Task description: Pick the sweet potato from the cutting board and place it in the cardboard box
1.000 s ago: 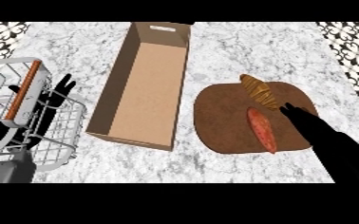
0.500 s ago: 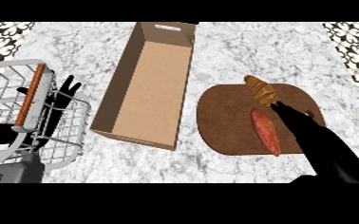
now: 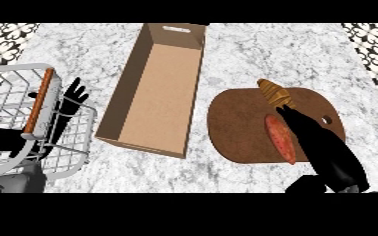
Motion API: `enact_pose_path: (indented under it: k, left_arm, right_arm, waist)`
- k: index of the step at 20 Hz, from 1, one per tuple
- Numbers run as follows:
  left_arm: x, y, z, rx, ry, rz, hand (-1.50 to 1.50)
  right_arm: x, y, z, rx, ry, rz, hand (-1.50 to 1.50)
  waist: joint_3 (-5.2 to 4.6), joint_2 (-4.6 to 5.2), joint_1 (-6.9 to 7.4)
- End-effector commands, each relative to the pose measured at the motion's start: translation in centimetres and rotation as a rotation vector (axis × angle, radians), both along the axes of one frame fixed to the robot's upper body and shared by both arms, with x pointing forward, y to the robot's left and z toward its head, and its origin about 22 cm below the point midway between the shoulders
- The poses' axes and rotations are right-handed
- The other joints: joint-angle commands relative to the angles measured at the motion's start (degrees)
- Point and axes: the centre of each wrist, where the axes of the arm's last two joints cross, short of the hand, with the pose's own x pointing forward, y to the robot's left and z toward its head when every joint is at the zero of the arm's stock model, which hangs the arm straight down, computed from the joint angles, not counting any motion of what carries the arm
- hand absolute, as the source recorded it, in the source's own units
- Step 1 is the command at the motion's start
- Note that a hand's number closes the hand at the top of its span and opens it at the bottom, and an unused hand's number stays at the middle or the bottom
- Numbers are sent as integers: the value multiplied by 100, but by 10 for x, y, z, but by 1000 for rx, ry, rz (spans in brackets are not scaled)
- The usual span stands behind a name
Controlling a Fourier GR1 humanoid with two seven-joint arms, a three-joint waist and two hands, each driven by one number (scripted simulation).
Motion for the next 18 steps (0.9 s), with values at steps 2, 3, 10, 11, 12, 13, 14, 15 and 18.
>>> enact_pose_path:
  k: [2,3,10,11,12,13,14,15,18]
  left_arm:
    - [7,-73,15,36,-172,-181,0]
    - [21,-73,27,44,-170,-168,0]
    - [14,-69,25,21,-152,-175,0]
    - [22,-70,34,39,-160,-178,0]
    - [18,-74,26,38,-156,-172,0]
    - [18,-71,26,35,-146,-164,0]
    - [9,-71,26,33,-167,-178,0]
    - [13,-70,41,30,-165,-171,0]
    - [11,-83,30,26,-141,-174,0]
  right_arm:
    - [6,18,-14,-28,-10,17,-150]
    - [9,10,-16,-19,-5,5,-150]
    - [13,7,-25,-21,58,17,-150]
    - [13,15,-32,-26,59,29,-150]
    - [17,1,-27,-35,66,23,-150]
    - [14,8,-24,-35,65,20,-150]
    - [13,6,-38,-46,85,10,-150]
    - [12,5,-39,-53,91,10,-150]
    - [19,4,-49,-39,85,0,-150]
  waist:
    - [61,-14,-24]
    - [64,-3,-120]
    - [58,-9,-110]
    - [59,5,-122]
    - [58,4,-154]
    - [54,-10,-165]
    - [58,-12,-106]
    - [62,-22,-111]
    - [63,1,-113]
